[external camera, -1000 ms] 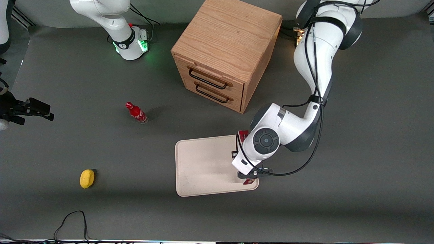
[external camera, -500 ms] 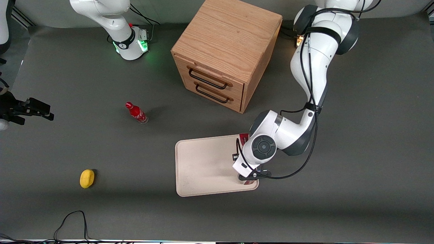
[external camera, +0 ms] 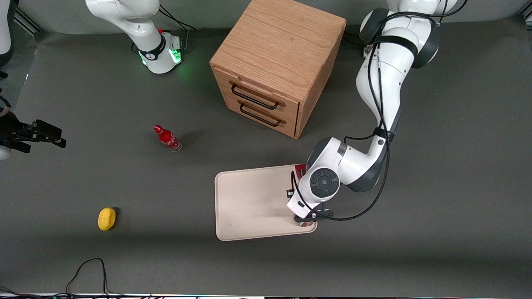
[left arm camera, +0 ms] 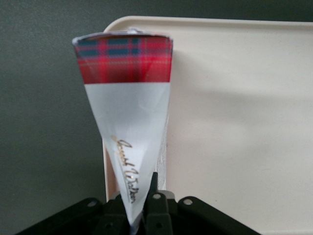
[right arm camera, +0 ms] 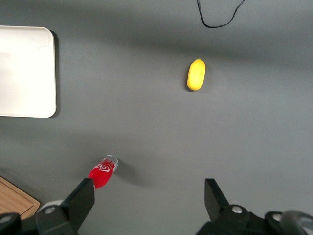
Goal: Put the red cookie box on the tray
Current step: 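Lower the cookie box onto the tray and open the left gripper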
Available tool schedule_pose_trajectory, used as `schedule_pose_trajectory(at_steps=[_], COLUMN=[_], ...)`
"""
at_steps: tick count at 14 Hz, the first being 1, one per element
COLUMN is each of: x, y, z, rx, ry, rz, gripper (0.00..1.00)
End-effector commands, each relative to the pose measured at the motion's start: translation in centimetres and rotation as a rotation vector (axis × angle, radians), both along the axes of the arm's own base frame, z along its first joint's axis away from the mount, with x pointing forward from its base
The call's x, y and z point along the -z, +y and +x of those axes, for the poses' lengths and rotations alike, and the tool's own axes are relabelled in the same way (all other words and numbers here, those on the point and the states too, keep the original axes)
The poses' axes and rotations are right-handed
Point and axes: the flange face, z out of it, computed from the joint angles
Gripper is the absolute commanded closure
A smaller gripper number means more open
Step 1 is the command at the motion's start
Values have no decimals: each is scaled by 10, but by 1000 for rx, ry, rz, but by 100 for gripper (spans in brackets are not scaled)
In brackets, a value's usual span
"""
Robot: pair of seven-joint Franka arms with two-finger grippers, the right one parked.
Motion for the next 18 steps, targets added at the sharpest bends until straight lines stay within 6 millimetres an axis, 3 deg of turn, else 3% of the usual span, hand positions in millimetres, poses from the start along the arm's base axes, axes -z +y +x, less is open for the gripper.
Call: schedule_pose_trajectory(at_steps=[1,9,11,14,15,18], x=[-7,-18,-41,-100,-118,-178], y=[2,3,7,31,47,126], z=[3,4,5,-5,-6,-22], rx=[-20,-20,-8,52,82,79], ry=[-20,-27,-40,-38,-40,-42], rz=[5,7,16,41,44,47], gripper=[0,0,0,0,0,0])
